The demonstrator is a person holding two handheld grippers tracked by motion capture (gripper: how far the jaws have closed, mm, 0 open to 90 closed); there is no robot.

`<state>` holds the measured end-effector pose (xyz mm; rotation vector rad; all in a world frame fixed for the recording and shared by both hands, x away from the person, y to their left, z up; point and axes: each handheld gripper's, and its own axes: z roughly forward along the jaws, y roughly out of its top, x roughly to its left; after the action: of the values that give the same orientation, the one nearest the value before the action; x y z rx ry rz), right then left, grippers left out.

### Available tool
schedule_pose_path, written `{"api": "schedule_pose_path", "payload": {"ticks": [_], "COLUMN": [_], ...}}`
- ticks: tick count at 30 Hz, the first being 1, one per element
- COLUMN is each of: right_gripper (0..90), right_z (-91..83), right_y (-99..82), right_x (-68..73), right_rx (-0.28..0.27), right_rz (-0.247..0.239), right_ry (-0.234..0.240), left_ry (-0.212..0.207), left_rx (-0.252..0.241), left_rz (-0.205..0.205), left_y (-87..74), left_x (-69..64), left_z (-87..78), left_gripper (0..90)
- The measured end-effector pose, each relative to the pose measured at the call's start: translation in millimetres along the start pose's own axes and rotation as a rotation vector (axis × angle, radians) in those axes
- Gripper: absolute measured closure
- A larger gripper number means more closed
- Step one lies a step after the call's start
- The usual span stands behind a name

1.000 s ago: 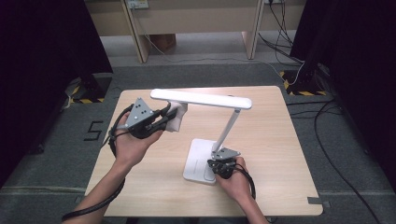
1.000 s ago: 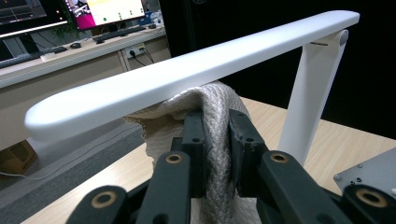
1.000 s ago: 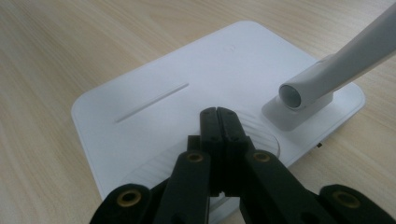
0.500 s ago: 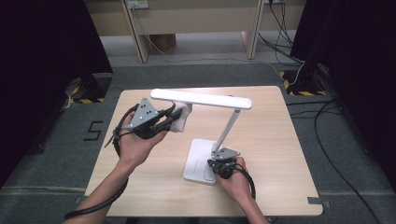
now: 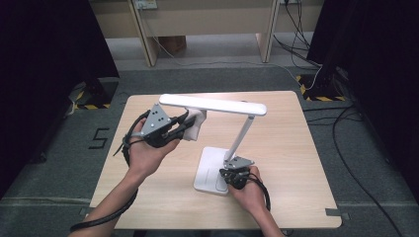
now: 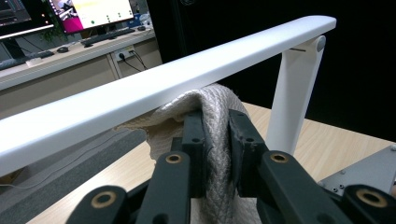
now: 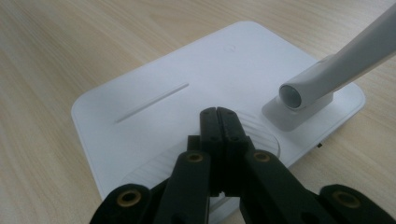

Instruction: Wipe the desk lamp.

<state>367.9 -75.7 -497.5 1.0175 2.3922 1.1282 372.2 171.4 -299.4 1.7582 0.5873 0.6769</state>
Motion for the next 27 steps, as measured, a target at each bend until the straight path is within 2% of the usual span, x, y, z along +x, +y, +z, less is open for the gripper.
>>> {"api": "schedule_pose_path", "payload": {"ticks": [18, 27], "right_gripper": [90.0, 90.0], "right_z": [0.5, 0.8], "right_y": [0.3, 0.3], "right_x": [0.5, 0.7], "right_rx": [-0.001, -0.003], "right_rz": [-0.001, -0.003], "right_ry": [0.001, 0.001], "left_ry": [-0.013, -0.033], "left_rx": [0.008, 0.012], "left_rz": [0.002, 0.017], "left_y": [0.8, 3.8], "left_x": [-0.9, -6.3], "left_z": [3.0, 7.5], "left_gripper": [78.4, 78.4]}}
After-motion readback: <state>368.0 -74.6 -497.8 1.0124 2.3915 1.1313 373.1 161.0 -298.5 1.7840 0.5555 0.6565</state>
